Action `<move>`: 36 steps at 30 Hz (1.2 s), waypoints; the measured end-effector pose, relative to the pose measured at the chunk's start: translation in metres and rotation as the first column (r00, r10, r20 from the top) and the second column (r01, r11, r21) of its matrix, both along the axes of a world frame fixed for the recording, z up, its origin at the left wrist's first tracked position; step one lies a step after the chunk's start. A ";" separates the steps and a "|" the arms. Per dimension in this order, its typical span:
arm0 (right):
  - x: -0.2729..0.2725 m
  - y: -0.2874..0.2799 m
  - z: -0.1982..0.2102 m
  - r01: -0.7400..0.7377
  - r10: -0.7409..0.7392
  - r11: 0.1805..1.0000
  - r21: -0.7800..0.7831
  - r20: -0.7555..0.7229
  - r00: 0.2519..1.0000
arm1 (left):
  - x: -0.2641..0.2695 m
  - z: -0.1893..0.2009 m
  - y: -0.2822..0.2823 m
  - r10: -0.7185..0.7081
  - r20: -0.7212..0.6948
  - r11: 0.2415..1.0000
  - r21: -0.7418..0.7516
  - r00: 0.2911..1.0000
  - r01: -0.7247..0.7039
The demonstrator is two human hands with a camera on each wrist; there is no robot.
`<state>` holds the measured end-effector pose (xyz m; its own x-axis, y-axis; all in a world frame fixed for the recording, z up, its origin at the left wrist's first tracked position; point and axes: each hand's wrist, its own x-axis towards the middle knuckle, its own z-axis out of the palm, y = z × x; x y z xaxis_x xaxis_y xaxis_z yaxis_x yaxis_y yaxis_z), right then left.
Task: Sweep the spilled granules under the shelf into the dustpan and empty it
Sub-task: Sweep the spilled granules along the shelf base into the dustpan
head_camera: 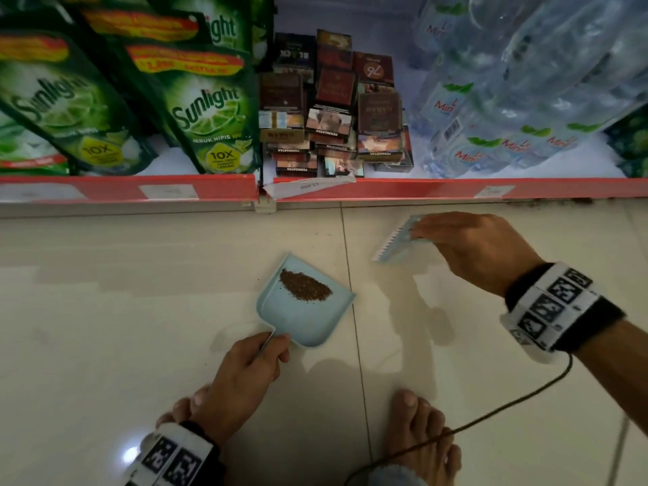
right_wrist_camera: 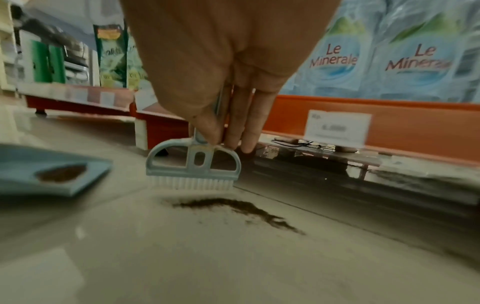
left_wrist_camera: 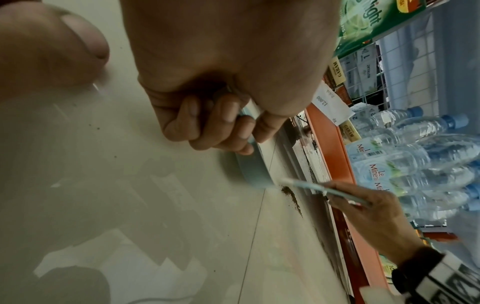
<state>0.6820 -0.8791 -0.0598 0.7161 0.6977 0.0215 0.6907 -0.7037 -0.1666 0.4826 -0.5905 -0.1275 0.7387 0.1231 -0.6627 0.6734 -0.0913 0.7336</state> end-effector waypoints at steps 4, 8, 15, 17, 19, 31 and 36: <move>-0.002 0.054 -0.009 -0.052 0.061 0.985 0.163 -0.048 0.997 | 0.003 0.002 -0.006 -0.033 0.008 0.999 0.003 0.999 0.033; 0.000 0.104 -0.023 -0.114 0.120 0.992 0.053 -0.125 0.985 | 0.004 0.001 -0.007 -0.046 0.015 0.999 0.019 0.999 0.046; 0.004 0.008 -0.010 -0.004 -0.024 0.991 -0.131 -0.214 0.977 | 0.005 -0.011 -0.007 -0.022 0.026 1.000 -0.015 0.999 0.023; -0.001 -0.014 -0.005 0.043 -0.051 0.998 -0.054 -0.151 0.987 | 0.006 -0.014 -0.009 -0.034 0.023 0.999 -0.033 0.999 0.035; -0.001 -0.018 -0.004 0.089 -0.086 0.996 0.032 -0.093 0.992 | 0.009 -0.015 -0.012 -0.062 0.030 0.997 -0.034 0.998 0.063; 0.008 -0.001 -0.027 0.246 -0.255 0.966 -0.083 -0.121 0.959 | 0.034 -0.004 -0.014 -0.090 0.138 0.996 0.006 0.986 0.090; -0.003 -0.052 -0.005 0.330 -0.341 0.937 -0.112 -0.087 0.936 | 0.033 -0.006 -0.016 -0.070 0.124 0.998 0.011 0.990 0.069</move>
<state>0.6794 -0.9312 -0.0653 0.9035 0.4116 -0.1195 0.3940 -0.9074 -0.1463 0.5159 -0.6060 -0.1337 0.8223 0.0730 -0.5644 0.5687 -0.1399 0.8105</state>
